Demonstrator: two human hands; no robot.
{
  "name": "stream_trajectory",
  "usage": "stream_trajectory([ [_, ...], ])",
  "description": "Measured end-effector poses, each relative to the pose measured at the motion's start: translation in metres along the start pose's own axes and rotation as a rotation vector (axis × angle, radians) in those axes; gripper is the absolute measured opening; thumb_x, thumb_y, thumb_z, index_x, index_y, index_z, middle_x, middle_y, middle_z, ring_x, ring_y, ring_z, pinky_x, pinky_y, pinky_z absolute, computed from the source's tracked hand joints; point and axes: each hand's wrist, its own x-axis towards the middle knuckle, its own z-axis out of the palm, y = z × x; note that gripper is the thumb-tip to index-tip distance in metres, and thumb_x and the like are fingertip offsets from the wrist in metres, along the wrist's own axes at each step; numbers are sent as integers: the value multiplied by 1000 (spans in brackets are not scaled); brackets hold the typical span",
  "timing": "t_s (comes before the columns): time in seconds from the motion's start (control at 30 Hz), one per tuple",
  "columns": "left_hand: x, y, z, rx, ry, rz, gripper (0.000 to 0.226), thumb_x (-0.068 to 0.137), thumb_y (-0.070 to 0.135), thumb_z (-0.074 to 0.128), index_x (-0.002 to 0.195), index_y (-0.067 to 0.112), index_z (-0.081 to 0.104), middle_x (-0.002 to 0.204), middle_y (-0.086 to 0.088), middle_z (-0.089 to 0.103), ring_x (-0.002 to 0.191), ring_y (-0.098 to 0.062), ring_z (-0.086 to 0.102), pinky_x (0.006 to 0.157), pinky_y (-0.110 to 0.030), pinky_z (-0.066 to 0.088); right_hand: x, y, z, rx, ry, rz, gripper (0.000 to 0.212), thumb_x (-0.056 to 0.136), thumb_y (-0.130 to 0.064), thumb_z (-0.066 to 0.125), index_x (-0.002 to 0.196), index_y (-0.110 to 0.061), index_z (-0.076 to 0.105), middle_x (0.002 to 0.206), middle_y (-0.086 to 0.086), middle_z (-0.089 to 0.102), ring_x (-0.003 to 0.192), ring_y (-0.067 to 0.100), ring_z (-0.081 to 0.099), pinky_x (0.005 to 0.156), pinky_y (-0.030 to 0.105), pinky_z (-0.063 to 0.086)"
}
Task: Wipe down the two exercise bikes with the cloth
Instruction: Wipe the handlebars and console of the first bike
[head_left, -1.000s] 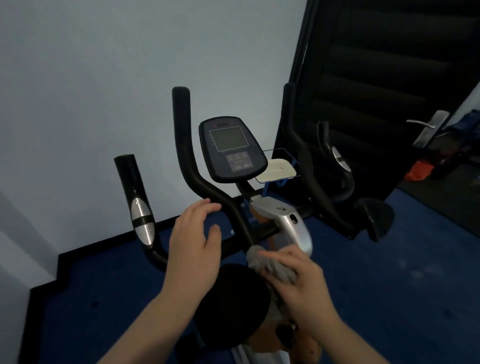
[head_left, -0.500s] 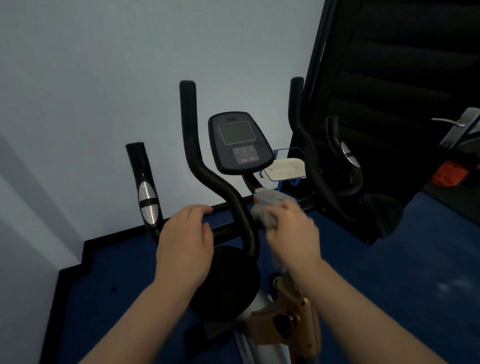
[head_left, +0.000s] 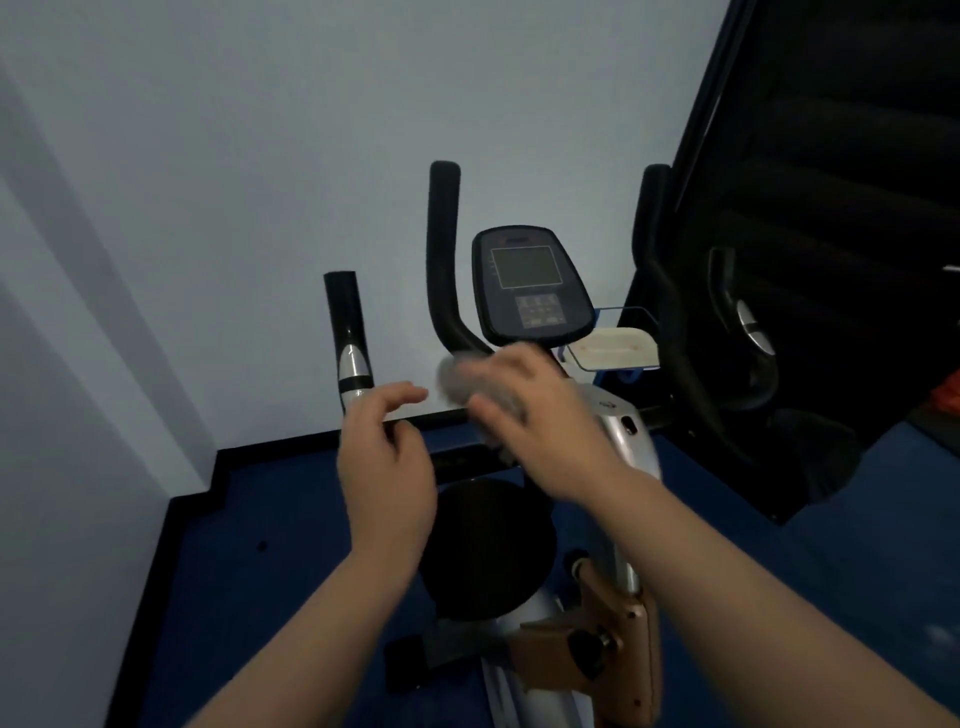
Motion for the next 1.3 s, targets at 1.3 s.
stream_trajectory([
  [1.3,96,-76,-44,-95,-286,141,29,93,5,57,120,17,57,120,1,55,114,-12,54,95,-11,38,53,-60,66,-19,-537,373,47,96,-58,31,111,-17,48,96,-2,59,85,16,56,76,35,44],
])
